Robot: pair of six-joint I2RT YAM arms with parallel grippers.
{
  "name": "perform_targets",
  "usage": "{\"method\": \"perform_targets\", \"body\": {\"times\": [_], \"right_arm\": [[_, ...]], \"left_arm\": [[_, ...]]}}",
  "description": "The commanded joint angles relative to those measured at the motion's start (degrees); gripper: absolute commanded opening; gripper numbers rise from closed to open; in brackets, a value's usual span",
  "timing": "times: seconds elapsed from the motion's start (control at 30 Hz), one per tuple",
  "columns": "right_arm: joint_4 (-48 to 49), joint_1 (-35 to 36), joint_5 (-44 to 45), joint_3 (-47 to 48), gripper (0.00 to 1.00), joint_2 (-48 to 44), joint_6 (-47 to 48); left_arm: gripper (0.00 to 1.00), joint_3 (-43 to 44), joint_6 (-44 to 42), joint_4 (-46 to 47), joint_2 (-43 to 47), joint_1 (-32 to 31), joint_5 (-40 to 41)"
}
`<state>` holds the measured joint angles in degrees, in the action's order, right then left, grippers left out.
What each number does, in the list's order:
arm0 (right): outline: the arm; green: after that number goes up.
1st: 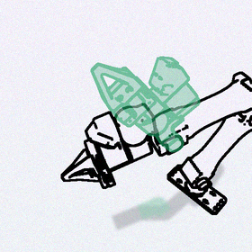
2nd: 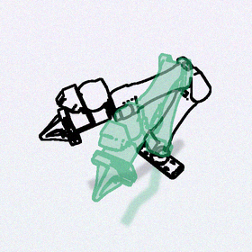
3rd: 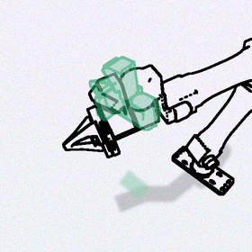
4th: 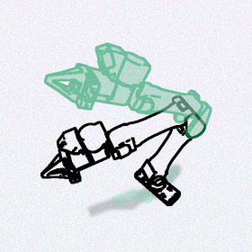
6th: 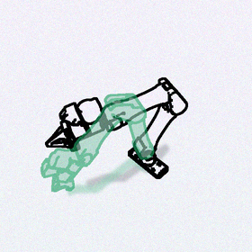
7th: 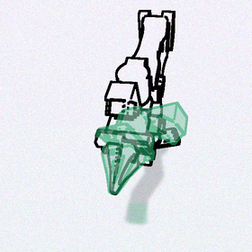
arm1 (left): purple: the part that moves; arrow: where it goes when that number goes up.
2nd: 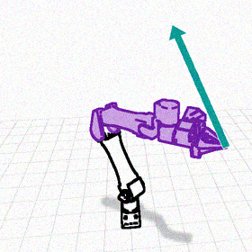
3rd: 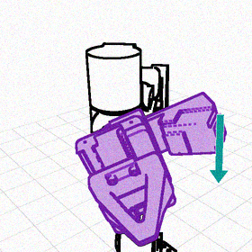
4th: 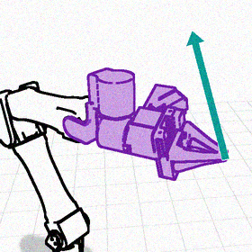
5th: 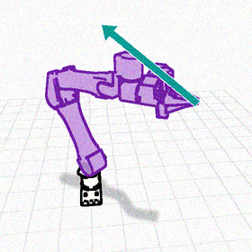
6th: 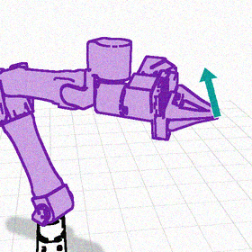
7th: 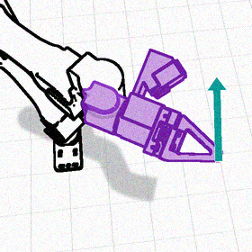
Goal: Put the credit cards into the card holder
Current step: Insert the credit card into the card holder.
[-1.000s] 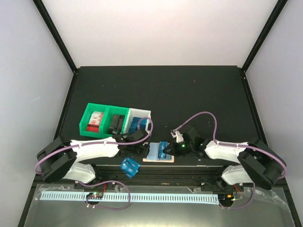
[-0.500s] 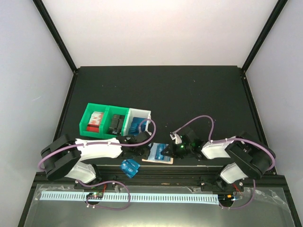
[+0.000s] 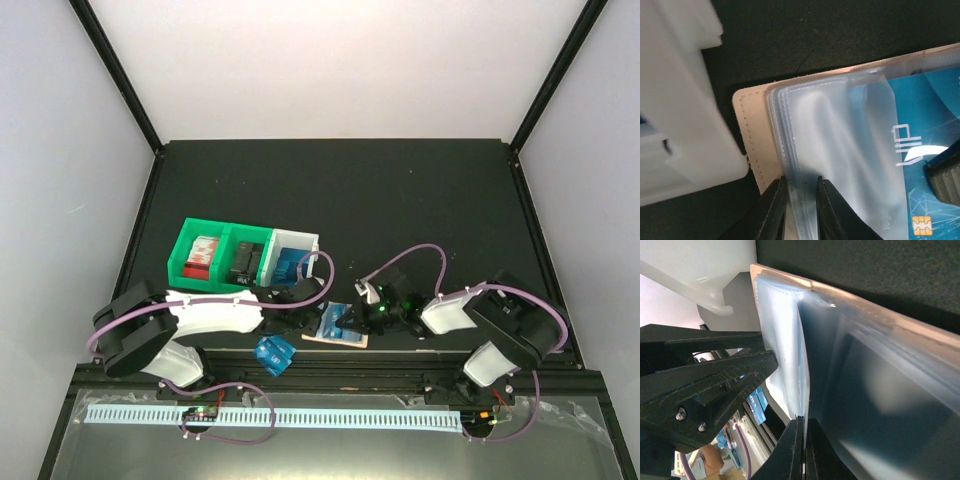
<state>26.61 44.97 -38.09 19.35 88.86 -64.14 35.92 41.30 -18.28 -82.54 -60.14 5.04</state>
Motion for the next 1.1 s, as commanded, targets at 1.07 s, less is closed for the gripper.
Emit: {"method": "perform_targets", "body": {"times": [1.07], "right_arm": [[-12.52,1.0,7.0,3.84,0.13,-5.75,6.34]], "left_arm": [[0.26,0.52,1.19,2.85,-3.58,-1.34,-6.39]]}}
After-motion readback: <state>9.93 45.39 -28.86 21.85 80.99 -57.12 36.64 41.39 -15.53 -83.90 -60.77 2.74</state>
